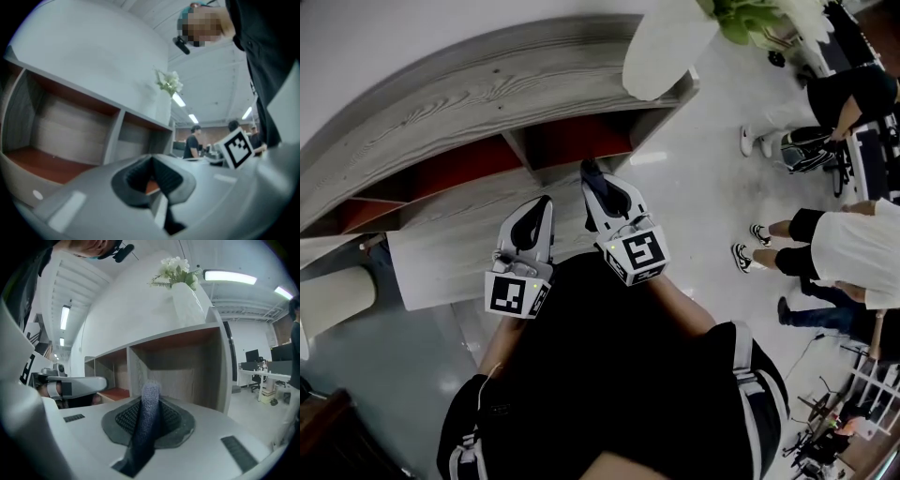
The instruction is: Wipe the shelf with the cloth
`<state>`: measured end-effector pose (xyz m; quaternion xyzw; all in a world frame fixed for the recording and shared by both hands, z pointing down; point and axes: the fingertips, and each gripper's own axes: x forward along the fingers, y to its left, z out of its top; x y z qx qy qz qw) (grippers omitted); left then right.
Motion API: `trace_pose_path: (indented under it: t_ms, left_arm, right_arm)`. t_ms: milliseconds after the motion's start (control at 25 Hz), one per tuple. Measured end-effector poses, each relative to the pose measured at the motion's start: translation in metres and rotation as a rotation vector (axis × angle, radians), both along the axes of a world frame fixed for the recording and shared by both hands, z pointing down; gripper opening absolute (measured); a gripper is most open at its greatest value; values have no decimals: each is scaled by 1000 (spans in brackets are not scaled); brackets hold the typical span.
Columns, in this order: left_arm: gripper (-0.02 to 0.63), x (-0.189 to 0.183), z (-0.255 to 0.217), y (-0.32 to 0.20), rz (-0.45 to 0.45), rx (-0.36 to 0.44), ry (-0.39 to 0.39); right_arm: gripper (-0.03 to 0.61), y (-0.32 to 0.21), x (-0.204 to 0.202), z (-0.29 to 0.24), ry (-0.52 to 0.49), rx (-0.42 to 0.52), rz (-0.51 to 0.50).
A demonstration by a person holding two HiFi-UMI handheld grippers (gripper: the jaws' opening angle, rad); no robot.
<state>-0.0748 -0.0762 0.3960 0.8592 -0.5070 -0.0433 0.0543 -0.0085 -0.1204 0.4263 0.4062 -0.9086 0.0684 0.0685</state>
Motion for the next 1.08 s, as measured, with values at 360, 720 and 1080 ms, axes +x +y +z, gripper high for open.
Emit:
trace_pose_path:
  t_ms: [360, 720, 1080]
  left_arm:
    - [5, 3, 2, 0, 6, 6, -10]
    - [5, 11, 8, 7, 23, -4, -13]
    - [5, 11, 8, 7, 16, -1, -11]
  right_arm:
    - [52, -1, 11, -2, -12, 8, 48]
    - [52, 4, 11, -2, -10, 17, 47]
    - [52, 5, 10, -2, -2, 28, 45]
